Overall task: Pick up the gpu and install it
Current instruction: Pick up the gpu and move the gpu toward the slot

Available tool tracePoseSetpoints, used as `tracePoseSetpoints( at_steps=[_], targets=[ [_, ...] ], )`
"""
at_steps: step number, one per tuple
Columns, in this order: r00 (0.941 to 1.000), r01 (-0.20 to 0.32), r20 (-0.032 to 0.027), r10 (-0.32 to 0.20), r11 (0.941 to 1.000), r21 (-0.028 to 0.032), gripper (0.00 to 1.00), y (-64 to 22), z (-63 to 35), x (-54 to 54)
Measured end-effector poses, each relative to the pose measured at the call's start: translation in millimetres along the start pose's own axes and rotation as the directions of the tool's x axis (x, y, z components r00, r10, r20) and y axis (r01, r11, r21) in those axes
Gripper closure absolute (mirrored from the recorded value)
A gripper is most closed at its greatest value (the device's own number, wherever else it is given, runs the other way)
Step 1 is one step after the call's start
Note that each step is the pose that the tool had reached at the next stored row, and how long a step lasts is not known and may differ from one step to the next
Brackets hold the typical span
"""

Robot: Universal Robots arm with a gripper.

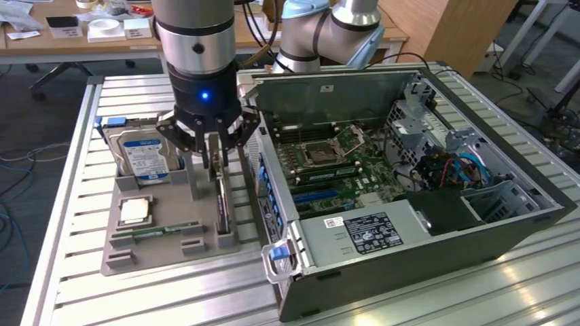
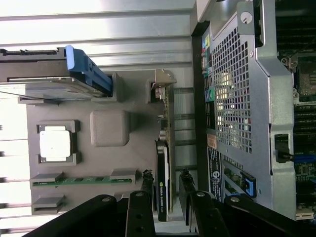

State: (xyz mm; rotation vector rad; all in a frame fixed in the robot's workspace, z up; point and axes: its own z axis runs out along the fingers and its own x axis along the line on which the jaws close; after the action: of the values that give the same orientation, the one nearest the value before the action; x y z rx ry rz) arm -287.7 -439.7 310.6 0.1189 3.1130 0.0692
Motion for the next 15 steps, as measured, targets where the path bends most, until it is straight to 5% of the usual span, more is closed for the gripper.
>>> tracePoseSetpoints(
  at_steps=[15],
  targets=[
    [1.0, 0.0, 0.0, 0.0, 1.0, 0.0, 0.64, -0.3, 6.9, 0.2]
  ],
)
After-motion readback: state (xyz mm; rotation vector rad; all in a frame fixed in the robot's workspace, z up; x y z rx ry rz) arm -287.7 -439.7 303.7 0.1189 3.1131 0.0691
